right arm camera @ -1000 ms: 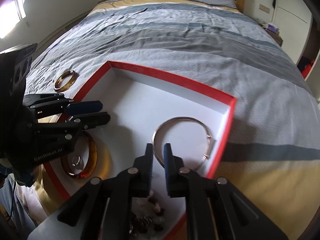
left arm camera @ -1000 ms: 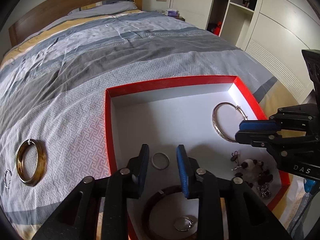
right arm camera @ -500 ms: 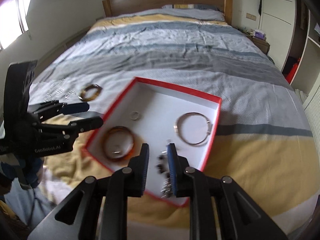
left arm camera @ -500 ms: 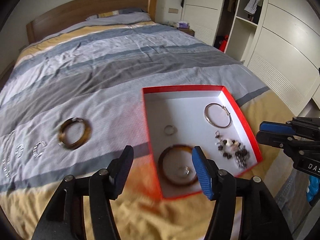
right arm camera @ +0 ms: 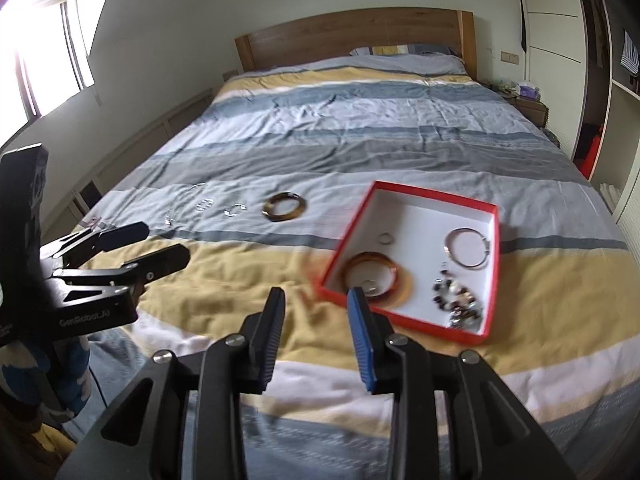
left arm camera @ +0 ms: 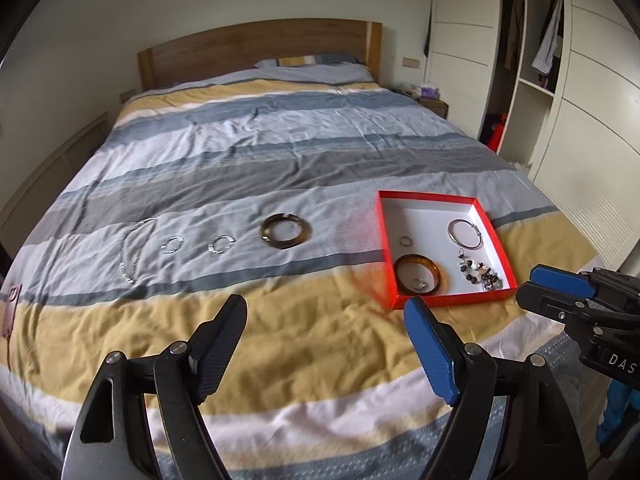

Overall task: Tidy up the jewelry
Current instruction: 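Withdraw both open tools from the box back over the remaining jewelry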

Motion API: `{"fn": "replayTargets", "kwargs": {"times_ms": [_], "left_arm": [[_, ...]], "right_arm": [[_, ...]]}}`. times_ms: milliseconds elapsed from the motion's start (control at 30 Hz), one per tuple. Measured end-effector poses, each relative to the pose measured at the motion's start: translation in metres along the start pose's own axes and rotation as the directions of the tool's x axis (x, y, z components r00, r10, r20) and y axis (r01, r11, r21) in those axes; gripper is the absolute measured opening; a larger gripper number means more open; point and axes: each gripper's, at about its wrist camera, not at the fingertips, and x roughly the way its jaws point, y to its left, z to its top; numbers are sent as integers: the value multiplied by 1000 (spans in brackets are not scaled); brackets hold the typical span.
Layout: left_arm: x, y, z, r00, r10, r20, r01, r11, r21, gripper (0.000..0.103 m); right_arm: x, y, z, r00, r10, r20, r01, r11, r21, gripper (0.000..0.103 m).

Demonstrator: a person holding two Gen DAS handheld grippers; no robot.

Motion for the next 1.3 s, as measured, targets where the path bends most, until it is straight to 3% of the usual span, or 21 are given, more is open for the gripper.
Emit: {"fn": "replayTargets", "kwargs": {"times_ms": [633,1033,1300], "left_arm": [[-111,69,-49,982,121,147,-103,987,-125,85],[-144,83,-63,957,195,216,-163,974,-159,88],[-144,87,-66,954,211,214,-177,970,-166,88]], "right_arm": [[-37,101,-25,997,63,38,-60,996,-62,36],[-48,125,-31,995,83,58,-78,994,-77,37],[-45,128,-31,995,84,57,-79,994,-77,37]]}}
